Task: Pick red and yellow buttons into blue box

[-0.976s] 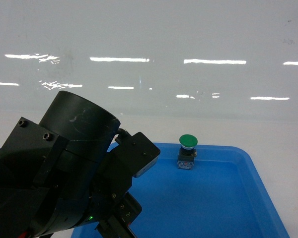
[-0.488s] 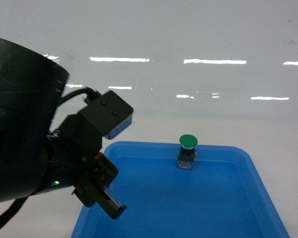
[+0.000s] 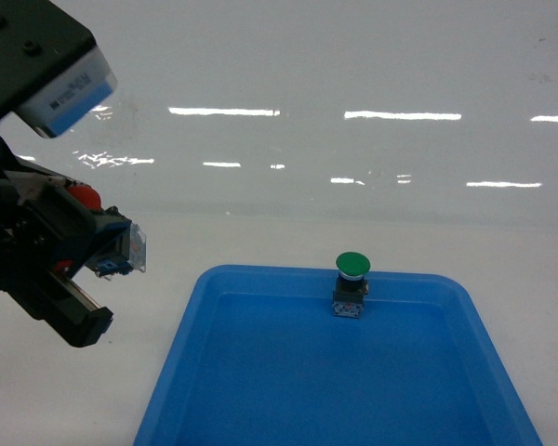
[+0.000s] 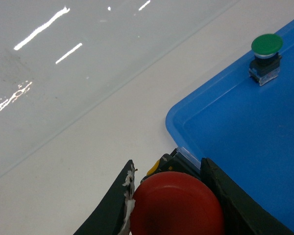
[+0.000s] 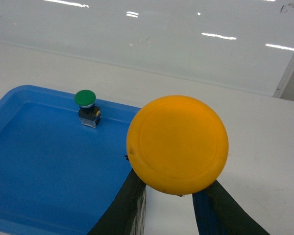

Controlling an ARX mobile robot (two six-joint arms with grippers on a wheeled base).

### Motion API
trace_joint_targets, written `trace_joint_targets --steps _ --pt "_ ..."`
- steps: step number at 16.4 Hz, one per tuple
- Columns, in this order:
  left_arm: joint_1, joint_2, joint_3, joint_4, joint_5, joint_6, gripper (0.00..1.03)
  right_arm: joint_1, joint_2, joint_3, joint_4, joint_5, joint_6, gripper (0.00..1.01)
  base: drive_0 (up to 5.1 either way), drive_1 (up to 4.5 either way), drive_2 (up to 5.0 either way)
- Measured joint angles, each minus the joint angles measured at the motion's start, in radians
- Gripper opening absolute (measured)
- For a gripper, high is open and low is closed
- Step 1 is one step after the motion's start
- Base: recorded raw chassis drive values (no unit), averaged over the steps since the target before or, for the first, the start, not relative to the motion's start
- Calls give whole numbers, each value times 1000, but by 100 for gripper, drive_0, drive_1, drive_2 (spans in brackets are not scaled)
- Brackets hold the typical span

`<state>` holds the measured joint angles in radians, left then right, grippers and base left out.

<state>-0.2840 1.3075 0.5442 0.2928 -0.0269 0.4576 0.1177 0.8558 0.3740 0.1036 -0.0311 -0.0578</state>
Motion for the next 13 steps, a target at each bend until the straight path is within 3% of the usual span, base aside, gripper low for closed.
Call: trace_joint_targets --steps 4,13 --pt "1 -132 -42 -23 13 3 33 0 0 0 0 0 0 20 0 0 0" --pt "148 -435 -123 -116 111 -6 33 0 0 0 0 0 0 20 0 0 0"
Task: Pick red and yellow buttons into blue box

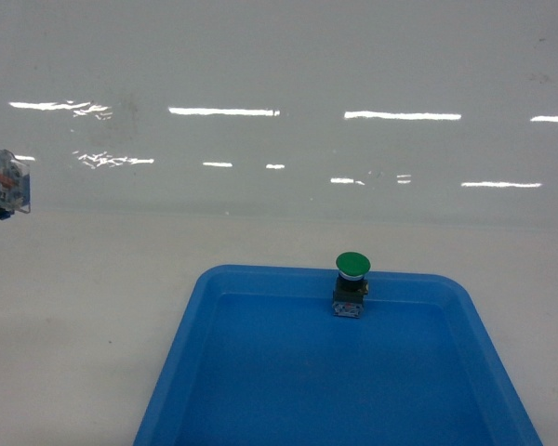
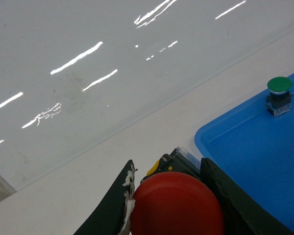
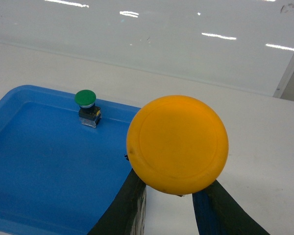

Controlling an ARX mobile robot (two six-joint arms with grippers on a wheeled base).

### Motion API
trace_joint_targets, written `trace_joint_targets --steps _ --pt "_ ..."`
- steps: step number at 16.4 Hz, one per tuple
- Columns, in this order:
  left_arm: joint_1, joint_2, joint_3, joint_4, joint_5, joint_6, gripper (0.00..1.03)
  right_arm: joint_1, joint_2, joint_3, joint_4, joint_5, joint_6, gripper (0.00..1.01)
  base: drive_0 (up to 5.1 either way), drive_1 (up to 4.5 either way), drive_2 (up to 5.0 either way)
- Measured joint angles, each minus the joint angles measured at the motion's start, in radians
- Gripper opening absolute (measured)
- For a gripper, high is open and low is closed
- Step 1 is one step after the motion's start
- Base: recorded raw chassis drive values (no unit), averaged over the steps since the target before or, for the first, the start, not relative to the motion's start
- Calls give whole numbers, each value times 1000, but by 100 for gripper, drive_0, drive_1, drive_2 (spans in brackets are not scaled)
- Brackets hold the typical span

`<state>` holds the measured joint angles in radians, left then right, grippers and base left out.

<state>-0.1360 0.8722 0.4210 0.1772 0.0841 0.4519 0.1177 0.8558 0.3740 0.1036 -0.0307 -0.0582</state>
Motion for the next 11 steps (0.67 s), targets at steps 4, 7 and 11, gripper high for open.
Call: trace_joint_targets --steps 4,7,11 --pt "19 -42 -33 -42 3 17 33 0 0 0 0 0 0 20 0 0 0" --pt "19 -41 -34 -38 3 23 33 0 0 0 0 0 0 20 0 0 0" --pt "19 -41 -34 -39 4 24 33 19 0 -2 11 14 0 20 0 0 0"
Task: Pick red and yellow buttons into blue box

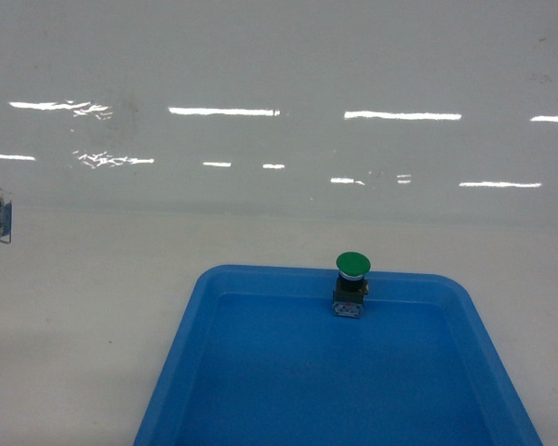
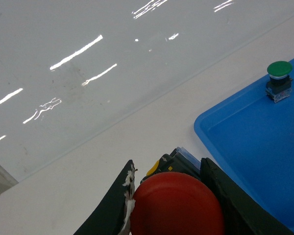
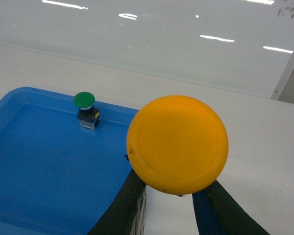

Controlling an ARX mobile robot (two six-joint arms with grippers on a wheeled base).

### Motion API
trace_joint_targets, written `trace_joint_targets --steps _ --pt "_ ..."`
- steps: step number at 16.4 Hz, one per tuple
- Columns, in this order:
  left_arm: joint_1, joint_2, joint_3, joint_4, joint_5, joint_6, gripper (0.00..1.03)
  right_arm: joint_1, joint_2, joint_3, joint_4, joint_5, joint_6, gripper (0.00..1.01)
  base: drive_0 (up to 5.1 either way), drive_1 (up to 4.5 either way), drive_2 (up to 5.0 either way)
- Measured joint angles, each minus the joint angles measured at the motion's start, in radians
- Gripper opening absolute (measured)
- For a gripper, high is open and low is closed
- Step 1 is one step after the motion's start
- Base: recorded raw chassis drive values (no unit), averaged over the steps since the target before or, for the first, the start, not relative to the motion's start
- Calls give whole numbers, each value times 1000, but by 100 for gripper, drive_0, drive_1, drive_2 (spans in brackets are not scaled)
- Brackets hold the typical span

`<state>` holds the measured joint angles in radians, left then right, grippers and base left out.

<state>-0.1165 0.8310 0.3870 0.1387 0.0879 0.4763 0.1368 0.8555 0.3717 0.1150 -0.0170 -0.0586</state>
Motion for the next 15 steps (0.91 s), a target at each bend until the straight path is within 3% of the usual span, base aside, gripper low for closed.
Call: trace_joint_targets --steps 1,6,15 --pt "0 0 0 1 0 0 33 58 -8 -11 5 18 -2 20 0 0 0" --pt "0 0 0 0 0 1 33 101 -40 -42 22 82 -2 20 0 0 0" --pt "0 0 0 0 1 2 33 105 -59 -43 28 100 -2 20 0 0 0"
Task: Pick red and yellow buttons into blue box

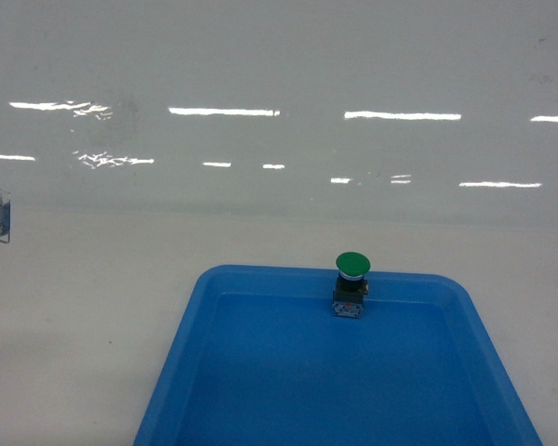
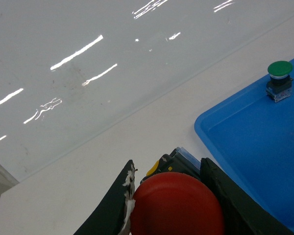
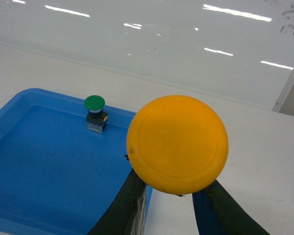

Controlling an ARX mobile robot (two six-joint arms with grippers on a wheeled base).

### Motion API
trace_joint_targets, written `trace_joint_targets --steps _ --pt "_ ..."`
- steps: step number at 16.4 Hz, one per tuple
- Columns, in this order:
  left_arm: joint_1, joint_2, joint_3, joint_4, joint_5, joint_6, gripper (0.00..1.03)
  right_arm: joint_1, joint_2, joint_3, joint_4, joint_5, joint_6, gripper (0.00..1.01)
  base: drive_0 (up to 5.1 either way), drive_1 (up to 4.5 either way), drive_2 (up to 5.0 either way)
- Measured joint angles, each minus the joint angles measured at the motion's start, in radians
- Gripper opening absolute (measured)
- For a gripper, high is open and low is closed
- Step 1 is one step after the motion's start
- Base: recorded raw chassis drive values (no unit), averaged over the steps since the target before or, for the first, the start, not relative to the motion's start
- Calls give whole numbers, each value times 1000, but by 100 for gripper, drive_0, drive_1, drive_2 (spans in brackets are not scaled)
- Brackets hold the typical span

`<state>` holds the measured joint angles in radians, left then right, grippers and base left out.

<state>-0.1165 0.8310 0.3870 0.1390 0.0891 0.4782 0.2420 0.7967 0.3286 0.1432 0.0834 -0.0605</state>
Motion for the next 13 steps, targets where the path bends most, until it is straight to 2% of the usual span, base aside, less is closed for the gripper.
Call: trace_joint_targets --steps 13 --pt "3 0 0 -1 -2 0 33 0 0 -5 0 2 0 20 0 0 0"
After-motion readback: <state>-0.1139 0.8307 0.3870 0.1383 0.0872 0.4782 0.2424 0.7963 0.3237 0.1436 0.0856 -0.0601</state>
